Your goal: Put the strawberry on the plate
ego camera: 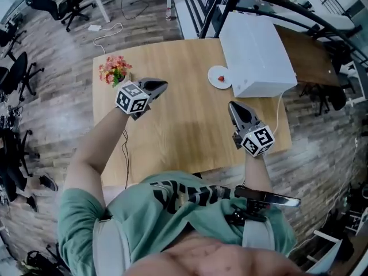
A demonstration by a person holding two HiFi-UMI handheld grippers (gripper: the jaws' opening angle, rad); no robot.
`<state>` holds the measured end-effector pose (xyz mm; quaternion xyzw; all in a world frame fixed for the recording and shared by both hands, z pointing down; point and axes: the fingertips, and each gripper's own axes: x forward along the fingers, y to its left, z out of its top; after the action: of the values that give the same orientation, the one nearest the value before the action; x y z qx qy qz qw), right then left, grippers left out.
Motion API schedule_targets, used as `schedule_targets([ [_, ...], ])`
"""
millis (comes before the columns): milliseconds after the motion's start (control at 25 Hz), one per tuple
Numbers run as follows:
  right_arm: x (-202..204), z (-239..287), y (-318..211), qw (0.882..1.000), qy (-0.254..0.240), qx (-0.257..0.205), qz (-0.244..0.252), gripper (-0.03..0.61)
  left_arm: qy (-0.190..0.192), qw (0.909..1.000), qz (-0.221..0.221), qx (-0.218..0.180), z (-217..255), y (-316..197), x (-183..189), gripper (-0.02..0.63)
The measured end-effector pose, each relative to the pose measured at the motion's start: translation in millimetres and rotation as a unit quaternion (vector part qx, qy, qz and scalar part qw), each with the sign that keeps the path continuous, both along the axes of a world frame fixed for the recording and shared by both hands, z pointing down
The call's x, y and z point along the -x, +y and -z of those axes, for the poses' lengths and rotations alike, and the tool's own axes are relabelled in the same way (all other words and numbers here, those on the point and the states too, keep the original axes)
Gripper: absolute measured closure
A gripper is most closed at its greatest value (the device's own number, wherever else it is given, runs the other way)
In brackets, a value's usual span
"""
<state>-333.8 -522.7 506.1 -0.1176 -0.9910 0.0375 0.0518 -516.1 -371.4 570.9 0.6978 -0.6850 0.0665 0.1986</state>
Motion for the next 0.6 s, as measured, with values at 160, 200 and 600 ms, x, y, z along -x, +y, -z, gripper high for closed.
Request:
schedule_targets([
  [160,38.4,17.6,63.7,0.999,0.007,0.008,0.046,0.571,0.012,0.9980,0.048,-0.040,27.3,101.1,0.3,0.609],
  [200,47.6,22.6,82.1,0.998,0.007,0.008,0.060,0.571,0.010,0.9969,0.063,-0.045,32.2,129.3,0.3,0.609],
  [600,111.6,67.0,237.1,0.993,0.003,-0.013,0.117,0.571,-0.042,0.9832,0.152,-0.092,59.9,348.8,10.0,0.609],
])
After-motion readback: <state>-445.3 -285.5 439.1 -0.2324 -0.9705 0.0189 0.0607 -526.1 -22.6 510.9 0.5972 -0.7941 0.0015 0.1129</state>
